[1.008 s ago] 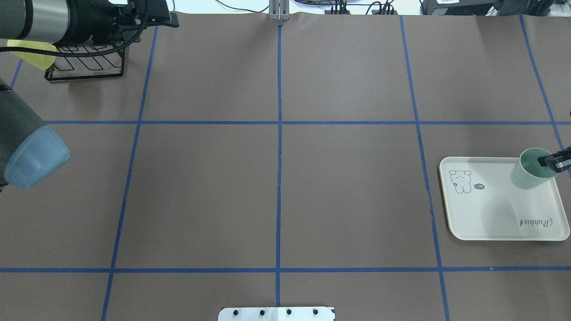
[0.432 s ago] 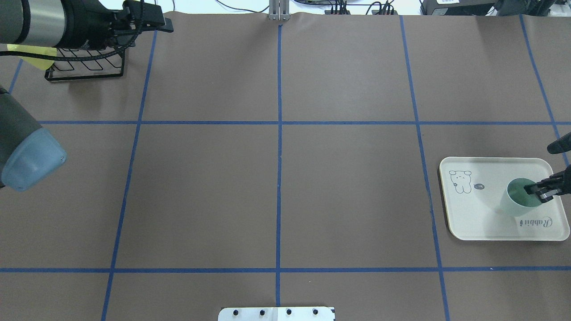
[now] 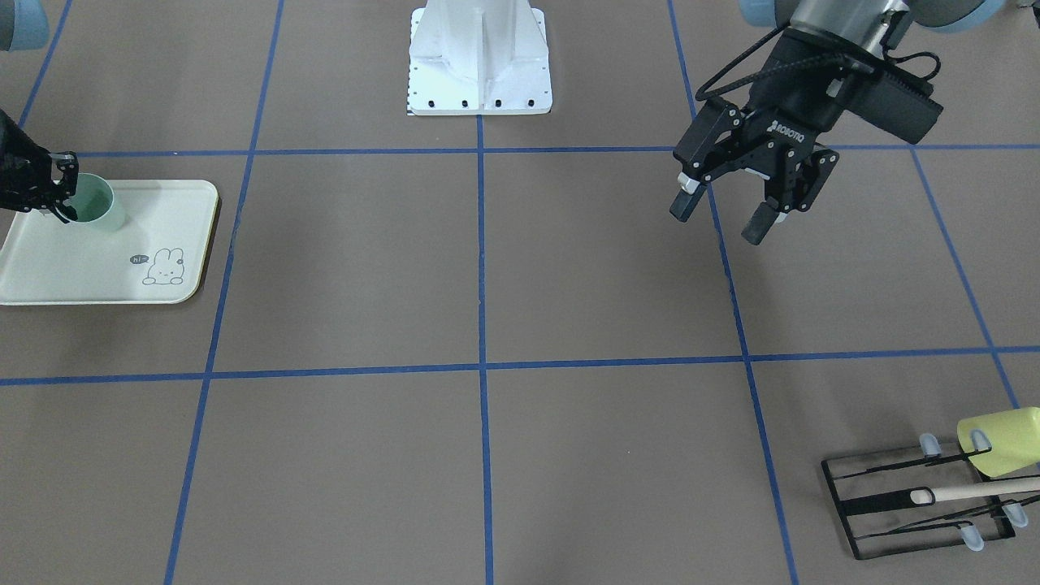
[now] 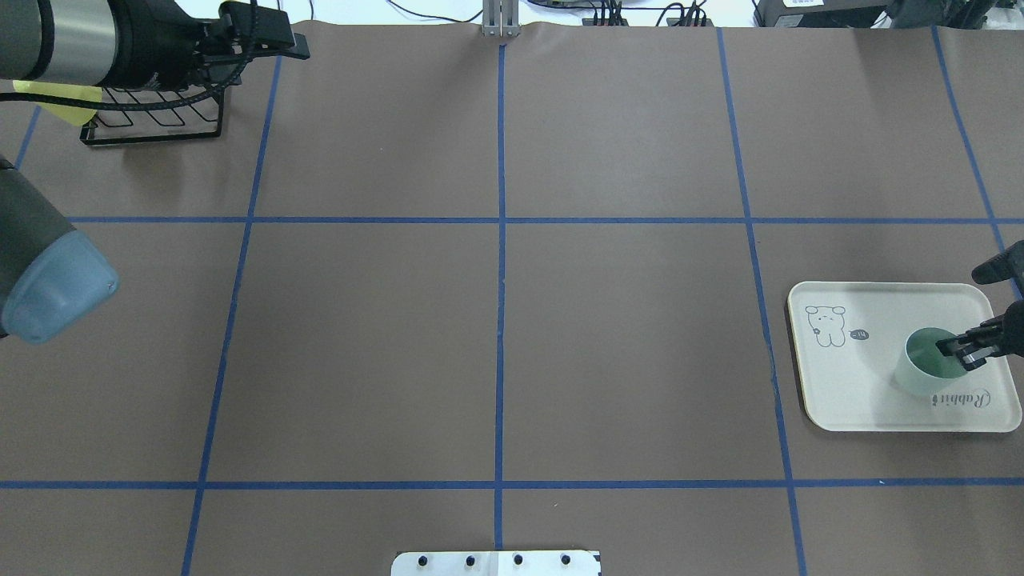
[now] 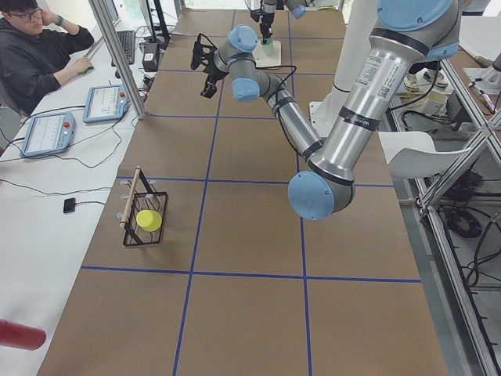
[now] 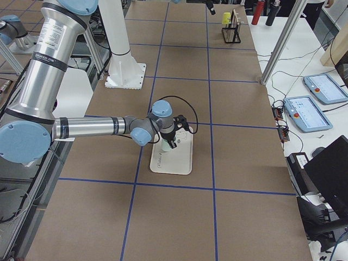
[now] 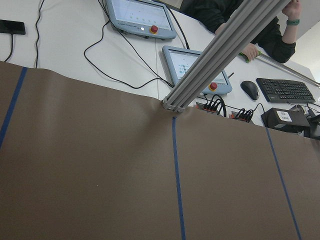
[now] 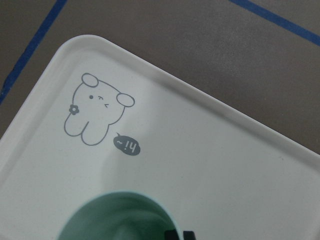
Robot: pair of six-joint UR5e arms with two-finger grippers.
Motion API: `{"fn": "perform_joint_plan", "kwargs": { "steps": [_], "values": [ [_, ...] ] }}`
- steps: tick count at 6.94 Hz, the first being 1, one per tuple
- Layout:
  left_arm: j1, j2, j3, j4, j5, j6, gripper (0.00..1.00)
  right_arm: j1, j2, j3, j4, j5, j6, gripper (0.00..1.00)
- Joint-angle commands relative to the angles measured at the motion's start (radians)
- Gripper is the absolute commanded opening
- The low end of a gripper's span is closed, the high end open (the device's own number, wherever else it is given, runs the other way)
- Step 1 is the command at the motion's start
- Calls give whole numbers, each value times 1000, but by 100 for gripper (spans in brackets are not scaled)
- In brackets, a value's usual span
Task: Left arm grabs green cup and hands to right arm on tray
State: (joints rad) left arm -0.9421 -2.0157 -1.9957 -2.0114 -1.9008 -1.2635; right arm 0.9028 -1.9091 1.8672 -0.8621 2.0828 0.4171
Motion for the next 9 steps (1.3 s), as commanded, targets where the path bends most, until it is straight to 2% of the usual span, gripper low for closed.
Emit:
{"fn": "perform_joint_plan", "kwargs": {
  "steps": [1, 2, 4, 6, 8, 9],
  "values": [
    [2, 0, 0, -1, 0, -1, 100, -4, 15, -17, 0, 0, -3, 0],
    [2, 2, 0, 0, 0, 1, 100, -4, 16, -17, 0, 0, -6, 35],
    [0, 2, 2, 0, 0, 1, 100, -2, 18, -11, 3, 3, -9, 97],
    [2, 9, 2, 0, 0, 1, 100, 43, 12, 35, 2, 34, -8, 99],
    [0, 15, 2, -1, -1, 1, 100, 208, 15, 46, -1, 222, -11, 99],
    [0, 15, 2, 0, -1, 1, 100, 276, 15, 46, -3, 274, -12, 99]
  ]
}}
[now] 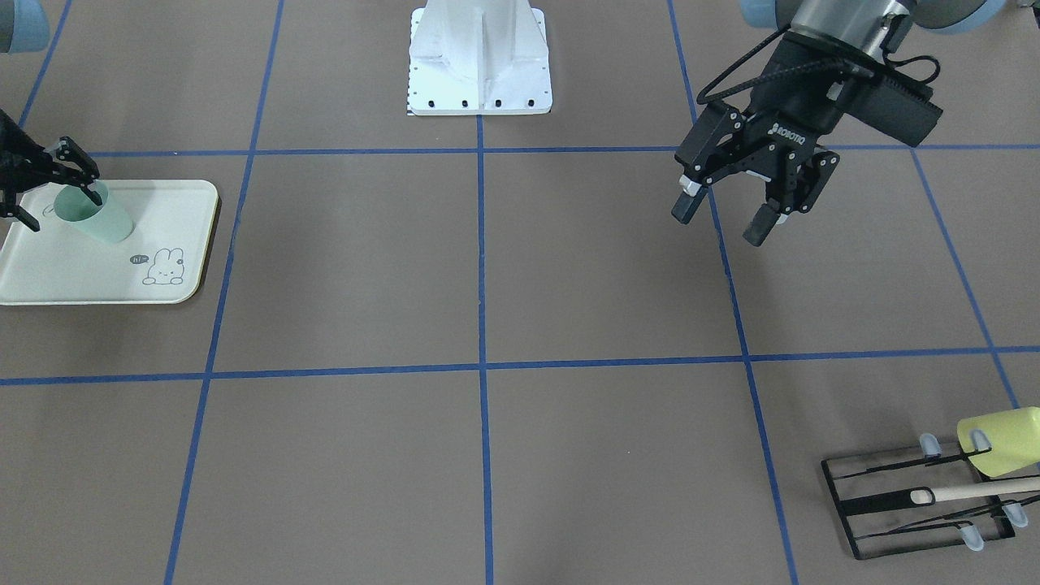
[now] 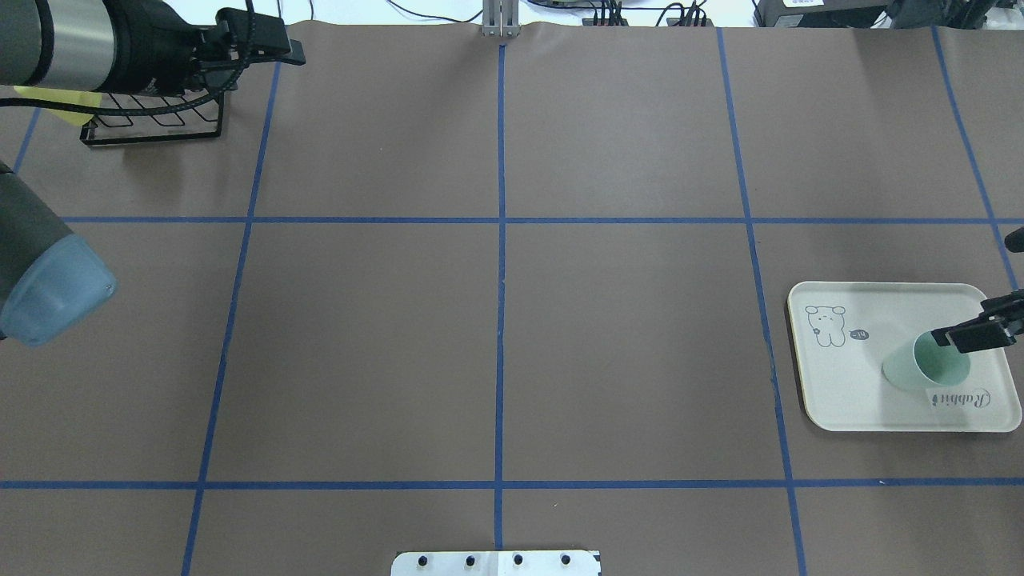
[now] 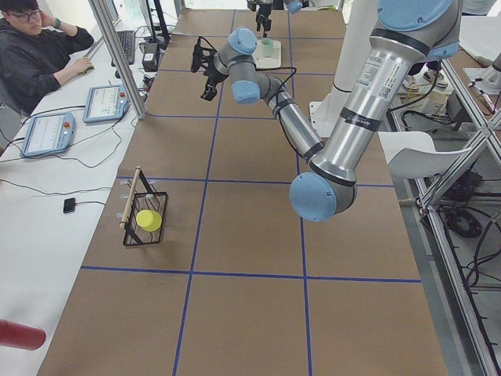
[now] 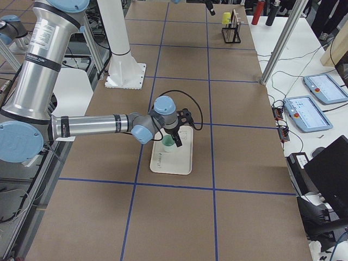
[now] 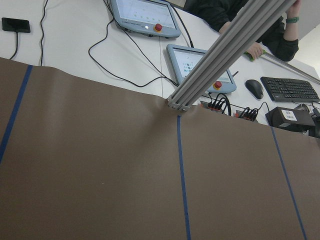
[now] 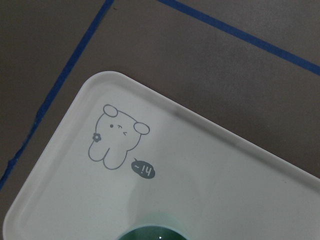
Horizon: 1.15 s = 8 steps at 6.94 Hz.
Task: Left arm grabs green cup and hands to right arm on tray
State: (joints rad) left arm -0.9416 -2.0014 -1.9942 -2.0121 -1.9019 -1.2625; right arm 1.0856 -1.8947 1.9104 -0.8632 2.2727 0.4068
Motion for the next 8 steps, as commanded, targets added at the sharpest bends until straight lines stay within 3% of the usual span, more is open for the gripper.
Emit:
{"fn": "perform_joint_plan", "kwargs": {
  "steps": [1, 3, 5, 7, 8],
  "values": [
    [-3, 19, 3, 1, 1, 11, 100, 117, 0, 2, -8, 97, -2, 99],
    [-69, 64, 9, 22, 0, 154, 100, 129, 14, -8, -58, 77, -37, 99],
    [-191, 69, 6, 247, -35, 474, 100, 181, 14, -4, -234, -28, -258, 99],
    [-265, 192, 9, 337, -35, 784, 100, 272, 43, -10, -405, -80, -493, 99],
    [-298, 234, 11, 395, -51, 887, 100, 298, 37, -14, -430, -65, -534, 99]
  ]
}}
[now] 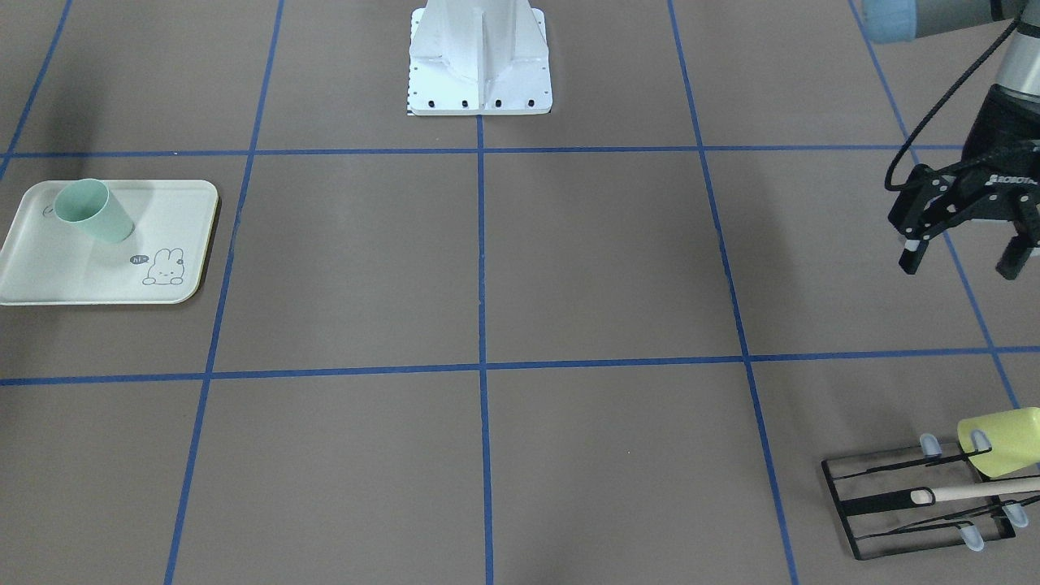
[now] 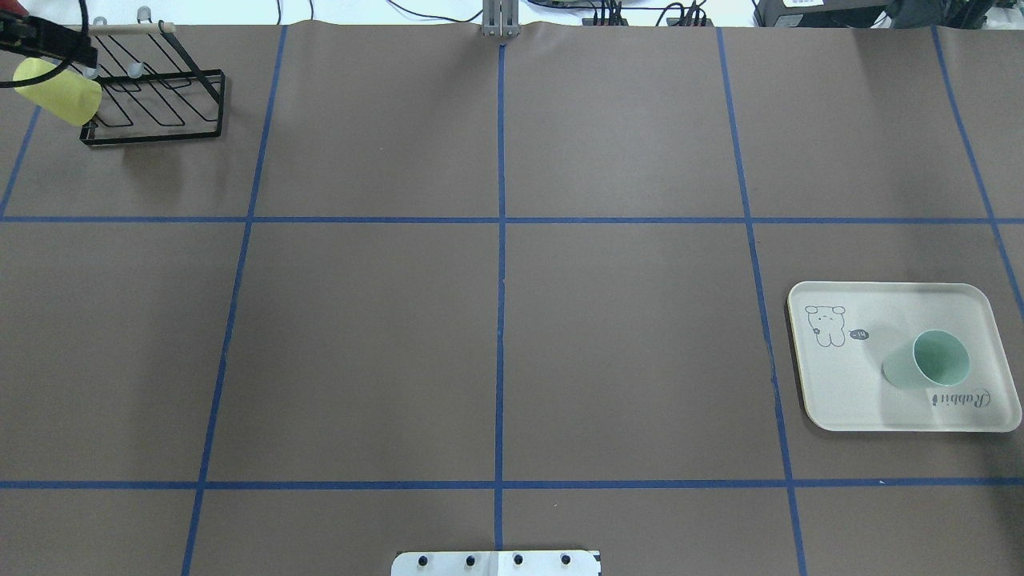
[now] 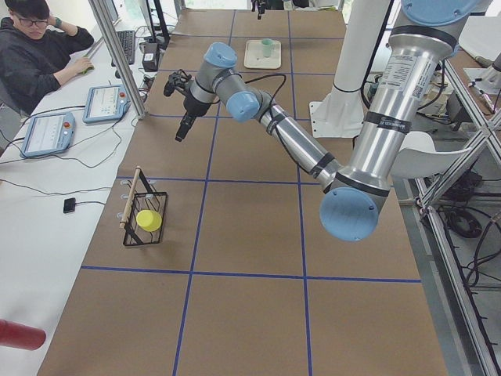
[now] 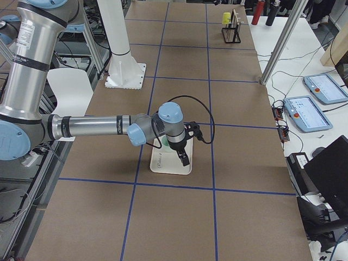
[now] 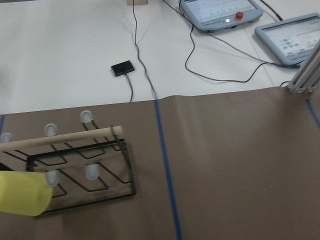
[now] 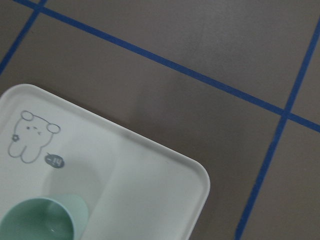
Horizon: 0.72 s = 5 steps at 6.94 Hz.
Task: Left arm grabs green cup and hands to right arm on tray
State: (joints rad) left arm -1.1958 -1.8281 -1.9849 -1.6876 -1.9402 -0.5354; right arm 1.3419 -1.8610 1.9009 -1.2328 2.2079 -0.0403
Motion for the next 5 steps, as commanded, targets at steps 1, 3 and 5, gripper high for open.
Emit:
{"fn": "perform_joint_plan", "kwargs": {
  "steps": [1, 3, 5],
  "values": [
    [-91, 94, 12, 122, -78, 237, 100, 65, -1, -3, -62, -1, -96, 99],
    [-207, 200, 60, 134, -228, 427, 100, 88, 3, -49, -53, 13, -82, 99],
    [-312, 274, 118, 120, -236, 555, 100, 185, 36, -36, -43, 27, -92, 99]
  ]
}}
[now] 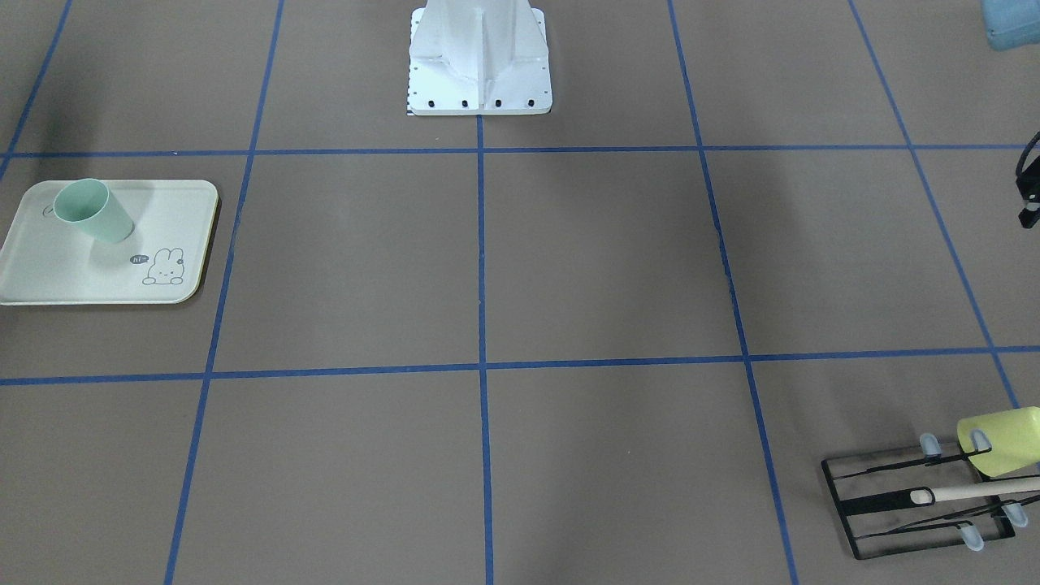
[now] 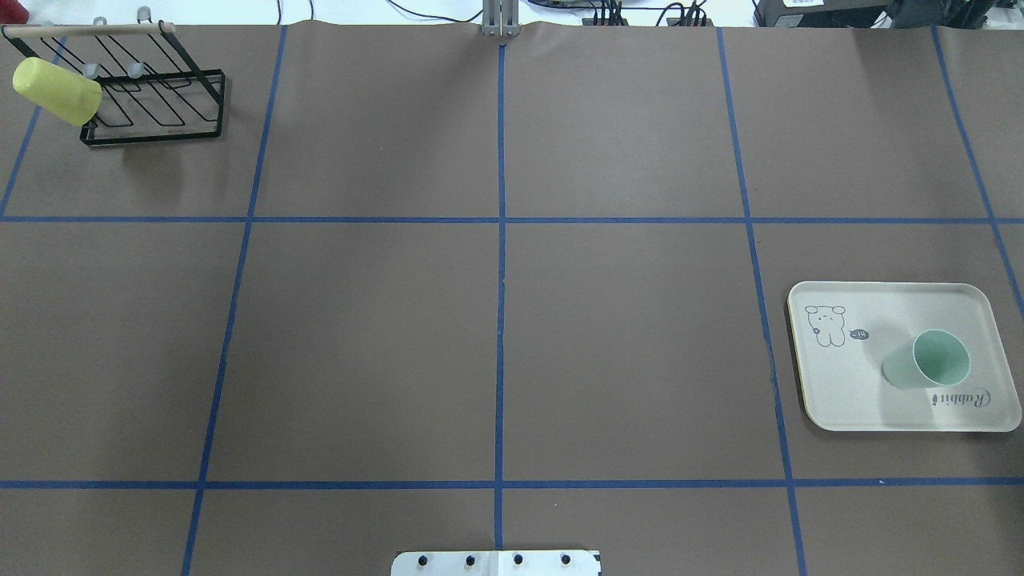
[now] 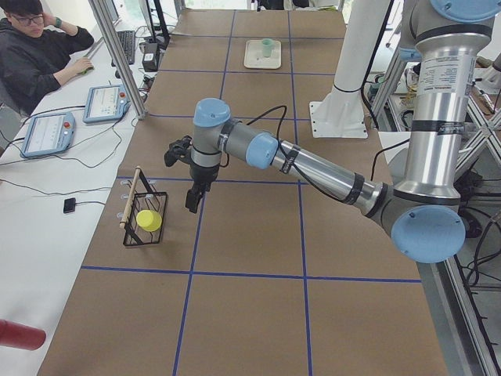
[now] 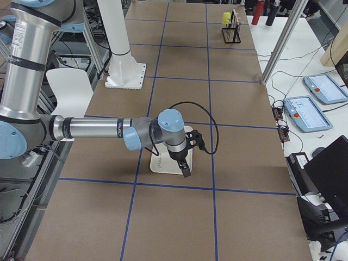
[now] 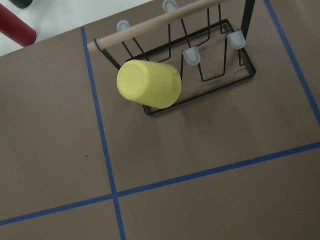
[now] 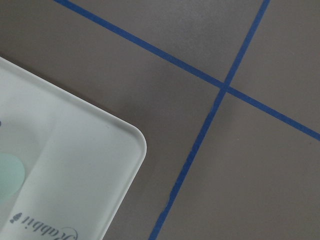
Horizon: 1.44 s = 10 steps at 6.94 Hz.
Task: Left arm grabs green cup and hands to right arm on tray
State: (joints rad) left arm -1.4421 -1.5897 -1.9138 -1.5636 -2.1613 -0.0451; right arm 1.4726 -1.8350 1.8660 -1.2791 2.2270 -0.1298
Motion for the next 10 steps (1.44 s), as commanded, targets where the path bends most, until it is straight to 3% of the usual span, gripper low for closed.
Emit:
{"fn": "perform_joint_plan", "kwargs": {
  "steps": [1, 3, 4, 5, 7, 8, 9, 10],
  "values": [
    [-70, 66, 64, -6, -50, 56, 100, 64, -18, -20, 1, 2, -5, 99],
    [-75, 97, 62, -15, -81, 60, 100, 90, -18, -40, -23, 81, 12, 99],
    [-76, 105, 61, -30, -78, 62, 100, 147, 0, -41, -130, 168, 12, 99],
    [-77, 141, 68, -32, -74, 65, 100, 169, 34, -34, -255, 196, 10, 99],
    [-110, 172, 76, -30, -84, 65, 100, 169, 37, -69, -286, 215, 10, 99],
    [-119, 203, 65, -30, -128, 65, 100, 169, 54, -59, -324, 220, 18, 99],
    [-132, 206, 49, -17, -229, 56, 100, 169, 95, -47, -385, 214, 54, 99],
    [-135, 211, 32, -15, -230, 44, 100, 151, 130, -48, -390, 212, 117, 99]
  ]
}}
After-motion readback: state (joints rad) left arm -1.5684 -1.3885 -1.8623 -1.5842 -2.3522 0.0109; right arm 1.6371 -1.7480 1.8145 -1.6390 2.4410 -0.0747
